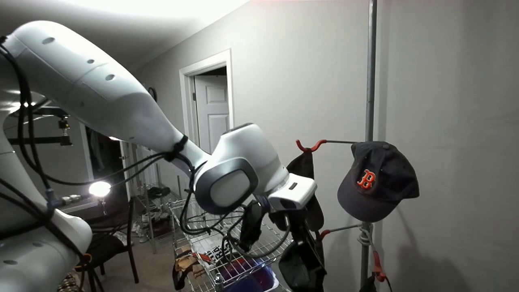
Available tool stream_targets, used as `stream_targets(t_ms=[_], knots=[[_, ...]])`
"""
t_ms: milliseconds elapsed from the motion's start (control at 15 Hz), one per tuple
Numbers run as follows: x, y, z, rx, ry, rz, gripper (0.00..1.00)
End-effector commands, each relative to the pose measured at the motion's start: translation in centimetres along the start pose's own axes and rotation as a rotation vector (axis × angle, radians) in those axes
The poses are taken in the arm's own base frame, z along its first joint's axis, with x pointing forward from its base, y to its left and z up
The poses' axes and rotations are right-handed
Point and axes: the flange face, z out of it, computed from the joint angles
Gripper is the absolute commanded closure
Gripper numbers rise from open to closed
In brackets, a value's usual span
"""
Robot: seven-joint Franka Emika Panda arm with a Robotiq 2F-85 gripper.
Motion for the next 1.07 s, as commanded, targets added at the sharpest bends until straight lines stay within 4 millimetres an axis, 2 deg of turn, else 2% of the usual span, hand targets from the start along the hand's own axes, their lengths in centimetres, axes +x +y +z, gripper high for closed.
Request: stream_targets(t_ms=[0,67,200,467,667,800,1000], knots=[[-1.1,0.8,3.5,0.018,-0.128,0.033,0.00],[-0.6,1.4,2.4,-0.014,-0.062,0.038,0.00],[-1.3,1.2,3.7,0.006,-0.108,0.042,0.00],[-1.3,0.6,3.7,0.013,-0.114,0.037,0.00],[-1.8,1.1,3.3,0.045,0.043,0.063,0.00],[-2.2,0.8,4.7,0.073,0.097,0.100,0.00],[-3.3,0.3,8.2,0.100,0.111,0.124,0.00]])
